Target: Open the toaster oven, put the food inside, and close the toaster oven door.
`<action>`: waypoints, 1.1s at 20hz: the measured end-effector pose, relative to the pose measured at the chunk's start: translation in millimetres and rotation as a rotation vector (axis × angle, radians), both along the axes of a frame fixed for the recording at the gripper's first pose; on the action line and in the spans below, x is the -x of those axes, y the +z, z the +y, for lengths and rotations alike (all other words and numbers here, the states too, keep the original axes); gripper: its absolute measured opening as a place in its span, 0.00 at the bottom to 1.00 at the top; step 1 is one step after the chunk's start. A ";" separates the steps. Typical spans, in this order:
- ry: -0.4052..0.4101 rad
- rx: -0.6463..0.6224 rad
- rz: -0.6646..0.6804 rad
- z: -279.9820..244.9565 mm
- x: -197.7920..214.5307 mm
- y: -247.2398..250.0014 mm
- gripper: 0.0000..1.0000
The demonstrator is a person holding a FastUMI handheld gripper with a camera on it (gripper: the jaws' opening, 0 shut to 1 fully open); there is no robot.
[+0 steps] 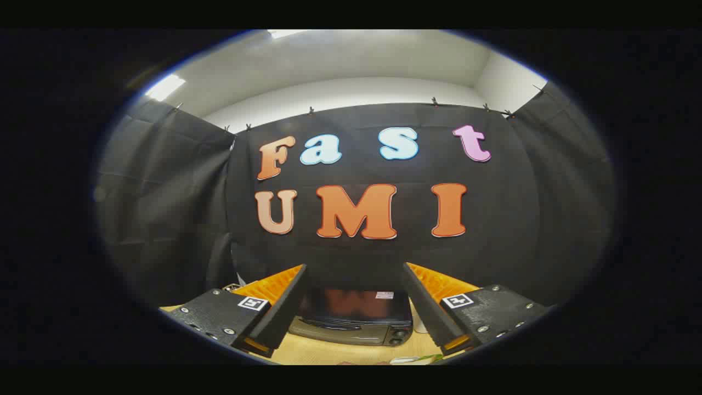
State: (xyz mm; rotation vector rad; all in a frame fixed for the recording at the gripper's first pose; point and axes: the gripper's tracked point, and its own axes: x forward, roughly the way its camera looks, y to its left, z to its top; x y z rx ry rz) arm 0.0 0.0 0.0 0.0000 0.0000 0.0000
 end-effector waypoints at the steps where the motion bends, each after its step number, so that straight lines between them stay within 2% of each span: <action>1: -0.004 0.001 0.001 -1.4 0.6 0.1 0.99; 4: -0.015 0.000 0.020 -2.1 3.4 -3.7 0.99; 14: 0.023 -0.001 0.034 22.8 4.3 -7.0 0.99; 22: 0.012 -0.022 0.122 28.1 -0.9 -33.9 0.99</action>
